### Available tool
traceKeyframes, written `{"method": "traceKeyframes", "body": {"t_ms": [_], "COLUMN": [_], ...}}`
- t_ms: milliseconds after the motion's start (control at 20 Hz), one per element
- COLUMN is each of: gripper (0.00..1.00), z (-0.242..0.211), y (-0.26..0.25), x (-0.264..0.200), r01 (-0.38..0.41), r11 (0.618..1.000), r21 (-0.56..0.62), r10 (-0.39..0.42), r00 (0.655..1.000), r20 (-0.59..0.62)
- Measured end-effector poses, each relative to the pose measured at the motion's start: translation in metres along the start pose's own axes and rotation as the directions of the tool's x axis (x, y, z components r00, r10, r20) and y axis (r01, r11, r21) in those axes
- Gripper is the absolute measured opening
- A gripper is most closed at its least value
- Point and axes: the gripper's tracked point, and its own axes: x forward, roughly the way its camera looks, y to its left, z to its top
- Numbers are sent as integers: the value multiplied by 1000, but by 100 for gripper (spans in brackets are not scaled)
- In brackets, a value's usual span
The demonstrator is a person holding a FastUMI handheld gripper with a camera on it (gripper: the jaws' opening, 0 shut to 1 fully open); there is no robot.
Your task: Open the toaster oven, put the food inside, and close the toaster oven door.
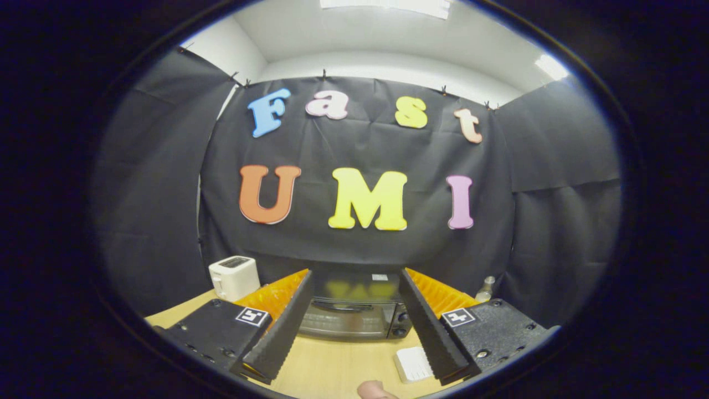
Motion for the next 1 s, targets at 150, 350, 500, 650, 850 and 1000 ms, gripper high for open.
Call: {"method": "traceKeyframes", "body": {"t_ms": [150, 350, 500, 650, 850, 1000], "gripper": [98, 98, 98, 98, 99, 99], "z": [28, 44, 37, 35, 38, 38], "y": [-8, -22, -29, -34, -27, -26], "x": [-38, -78, -102, -119, -130, -133], "r01": [-25, -27, -23, -13, -21, -24], "r11": [999, 994, 994, 998, 999, 999], "r21": [41, 104, 109, 60, 27, 27], "r10": [22, 21, 17, 9, 18, 21], "r00": [998, 998, 998, 997, 996, 996], "r20": [50, 62, 54, 71, 88, 90]}}
